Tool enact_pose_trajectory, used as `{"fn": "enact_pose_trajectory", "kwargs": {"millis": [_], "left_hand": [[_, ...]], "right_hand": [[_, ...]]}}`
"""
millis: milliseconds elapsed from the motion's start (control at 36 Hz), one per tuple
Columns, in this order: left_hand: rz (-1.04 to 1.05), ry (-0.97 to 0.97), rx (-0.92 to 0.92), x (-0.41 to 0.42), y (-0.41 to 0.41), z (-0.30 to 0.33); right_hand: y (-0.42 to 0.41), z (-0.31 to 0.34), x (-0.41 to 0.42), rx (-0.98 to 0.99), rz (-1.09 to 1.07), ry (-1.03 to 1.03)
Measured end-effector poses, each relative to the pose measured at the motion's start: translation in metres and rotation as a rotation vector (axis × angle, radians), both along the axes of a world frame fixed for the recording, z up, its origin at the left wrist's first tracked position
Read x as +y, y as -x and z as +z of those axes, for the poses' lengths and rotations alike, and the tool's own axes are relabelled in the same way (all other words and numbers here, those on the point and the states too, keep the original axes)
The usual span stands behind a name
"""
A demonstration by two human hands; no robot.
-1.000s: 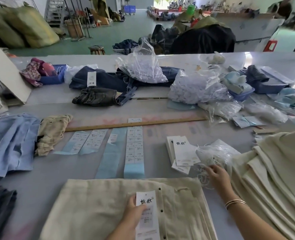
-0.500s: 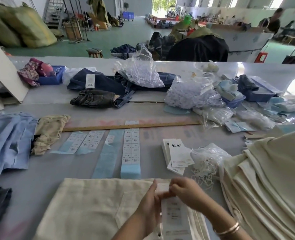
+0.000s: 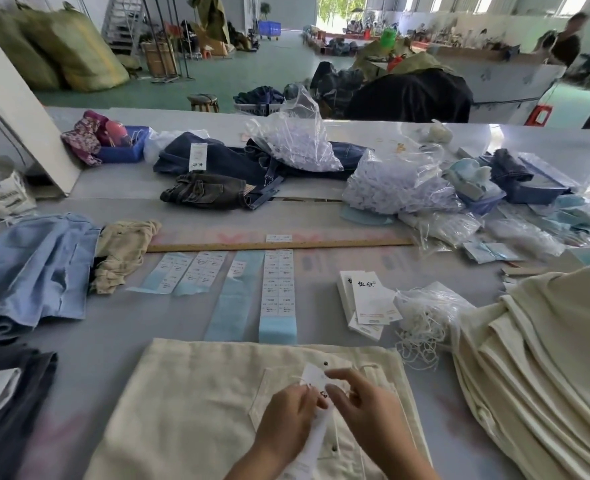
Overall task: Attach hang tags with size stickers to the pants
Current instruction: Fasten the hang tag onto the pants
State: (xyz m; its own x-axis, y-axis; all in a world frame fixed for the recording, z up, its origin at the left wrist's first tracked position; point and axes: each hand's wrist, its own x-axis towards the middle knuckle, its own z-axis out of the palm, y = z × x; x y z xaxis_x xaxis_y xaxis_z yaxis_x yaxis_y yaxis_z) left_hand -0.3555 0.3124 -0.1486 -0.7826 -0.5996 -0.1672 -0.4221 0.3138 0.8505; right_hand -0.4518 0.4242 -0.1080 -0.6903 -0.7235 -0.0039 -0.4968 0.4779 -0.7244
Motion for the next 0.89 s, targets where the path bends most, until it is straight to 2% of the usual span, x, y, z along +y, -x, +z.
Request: {"fn": "enact_pose_trajectory", "kwargs": {"millis": [83,167,278,389,500,694,889], "left_hand": [[-0.088,0.061,-0.026,0.007,-0.001,-0.001],[-0.086,0.118,-0.049,0.013,-0.002,0.002],[-0.106,0.132,0.015,0.014,-0.006,0.006],[-0.12,-0.051,0.153,0.012,-0.013,0.01],[-0.048,-0.023,0.223,0.007,-0.023,0.008],[-0.087,-0.149,0.346,0.009,-0.034,0.018],[-0.119,-0.208,0.37,0.011,-0.037,0.024]], "right_hand": [[-0.002,0.0,-0.01,-0.05,0.032,-0.035],[-0.005,-0.002,-0.013,-0.052,0.038,-0.036],[-0.009,-0.002,-0.011,-0.026,0.042,-0.012],[-0.005,-0.005,-0.005,-0.143,-0.13,0.191],[0.013,-0.007,0.007,-0.36,-0.286,0.409],[0.016,-0.009,0.018,-0.484,-0.13,0.38],[0.001,-0.005,0.014,-0.651,-0.013,0.392]]}}
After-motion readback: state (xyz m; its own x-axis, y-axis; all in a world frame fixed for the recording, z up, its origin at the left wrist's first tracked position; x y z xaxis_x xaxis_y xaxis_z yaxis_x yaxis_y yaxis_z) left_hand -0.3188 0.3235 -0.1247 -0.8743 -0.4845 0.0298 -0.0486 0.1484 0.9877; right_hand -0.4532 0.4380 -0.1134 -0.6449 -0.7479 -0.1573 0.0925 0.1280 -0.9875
